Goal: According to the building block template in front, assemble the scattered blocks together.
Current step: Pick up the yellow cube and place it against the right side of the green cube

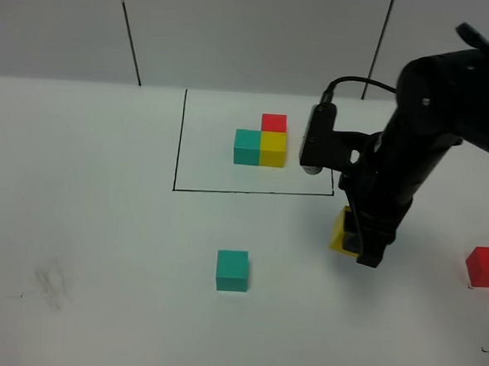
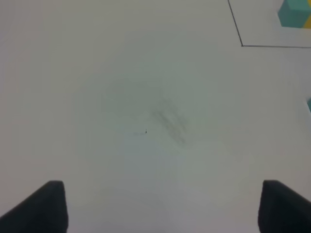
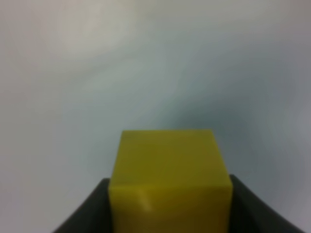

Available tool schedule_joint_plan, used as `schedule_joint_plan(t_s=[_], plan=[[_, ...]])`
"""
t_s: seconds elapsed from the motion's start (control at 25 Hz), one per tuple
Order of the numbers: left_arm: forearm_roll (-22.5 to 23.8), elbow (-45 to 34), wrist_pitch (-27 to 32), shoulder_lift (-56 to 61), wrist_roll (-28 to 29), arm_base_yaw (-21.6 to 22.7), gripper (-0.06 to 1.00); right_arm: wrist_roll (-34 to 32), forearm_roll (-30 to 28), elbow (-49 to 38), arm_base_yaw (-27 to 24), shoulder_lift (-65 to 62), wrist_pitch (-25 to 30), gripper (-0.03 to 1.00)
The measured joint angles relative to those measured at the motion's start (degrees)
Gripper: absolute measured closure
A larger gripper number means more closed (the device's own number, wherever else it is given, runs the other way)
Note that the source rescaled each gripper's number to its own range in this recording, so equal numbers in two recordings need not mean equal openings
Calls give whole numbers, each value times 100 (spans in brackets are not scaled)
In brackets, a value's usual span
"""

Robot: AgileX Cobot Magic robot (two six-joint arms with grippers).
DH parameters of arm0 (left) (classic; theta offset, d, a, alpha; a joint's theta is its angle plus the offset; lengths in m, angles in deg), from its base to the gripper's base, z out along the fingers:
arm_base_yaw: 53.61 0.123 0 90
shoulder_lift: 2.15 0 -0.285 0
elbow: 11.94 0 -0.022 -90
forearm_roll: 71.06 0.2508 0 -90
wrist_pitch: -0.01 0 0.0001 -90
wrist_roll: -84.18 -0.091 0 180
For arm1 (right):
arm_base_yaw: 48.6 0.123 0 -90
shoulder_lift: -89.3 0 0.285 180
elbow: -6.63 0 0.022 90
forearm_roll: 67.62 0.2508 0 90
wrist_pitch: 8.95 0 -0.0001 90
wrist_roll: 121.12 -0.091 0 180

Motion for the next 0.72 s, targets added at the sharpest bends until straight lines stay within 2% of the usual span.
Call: schedule_joint_plan(t_s=[0.24,0.52,0.72], plan=[[0,0,0,0,0,0,-1,0,-292,875,316,951,117,71],[0,0,0,0,0,0,-1,40,-254,940,497,1176,294,71],[0,0,0,0,0,0,-1,-368,-218,940,822,1178,279,71]])
